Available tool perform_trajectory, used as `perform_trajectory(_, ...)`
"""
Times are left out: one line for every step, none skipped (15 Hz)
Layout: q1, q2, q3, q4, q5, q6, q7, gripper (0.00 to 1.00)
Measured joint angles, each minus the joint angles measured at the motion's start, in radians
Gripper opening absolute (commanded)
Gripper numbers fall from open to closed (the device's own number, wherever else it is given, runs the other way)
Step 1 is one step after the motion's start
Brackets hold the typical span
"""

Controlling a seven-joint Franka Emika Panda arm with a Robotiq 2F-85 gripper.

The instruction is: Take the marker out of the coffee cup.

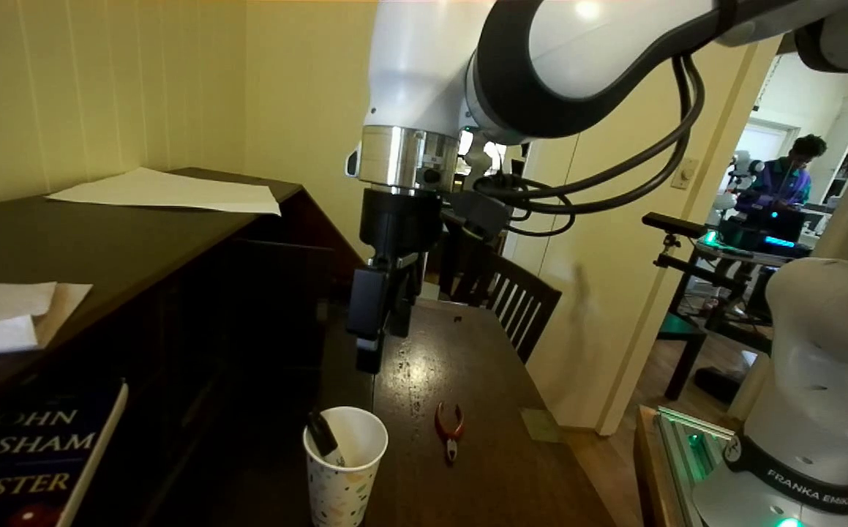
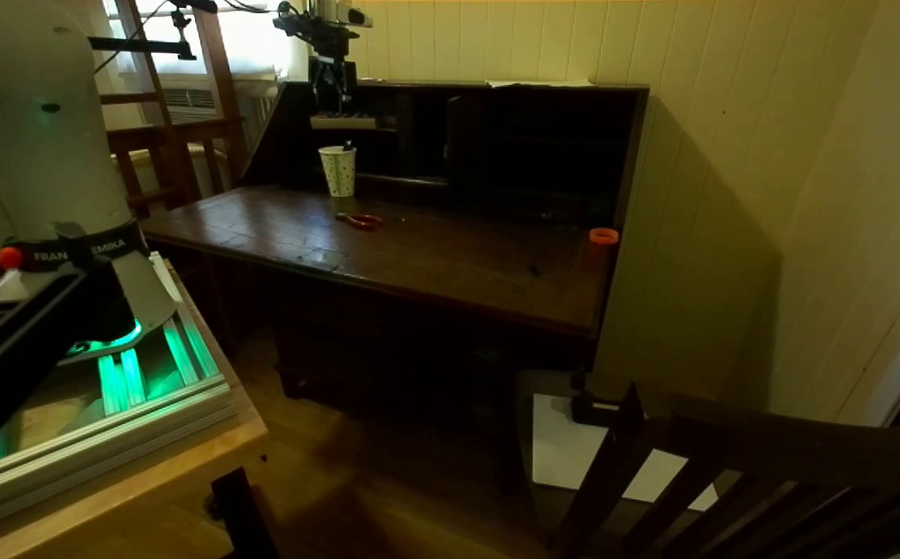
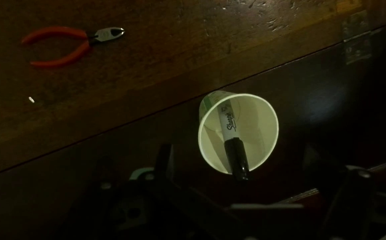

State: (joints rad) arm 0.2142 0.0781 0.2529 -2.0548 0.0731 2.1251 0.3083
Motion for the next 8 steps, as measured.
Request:
perform_trajectory(0.0, -0.002, 0.0, 0.0, 0.0, 0.0, 0.0, 1.0)
perform_trajectory(0.0, -0.003, 0.0, 0.0, 0.0, 0.0, 0.0, 1.0)
perform_trajectory(0.0, -0.003, 0.0, 0.0, 0.0, 0.002, -0.003, 1.0)
perform_trajectory(0.002, 0.003, 0.0, 0.001, 0.0, 0.009, -0.008, 1.0)
perform_trajectory(0.005, 0.014, 0.001, 0.005, -0.002, 0.022, -0.012, 1.0)
perform_trajectory(0.011, 0.029, 0.001, 0.013, -0.009, 0.032, -0.013, 1.0)
perform_trajectory(0.019, 0.05, 0.001, 0.024, -0.014, 0.043, -0.013, 1.0)
perform_trajectory(0.028, 0.072, 0.001, 0.039, -0.021, 0.052, -0.013, 1.0)
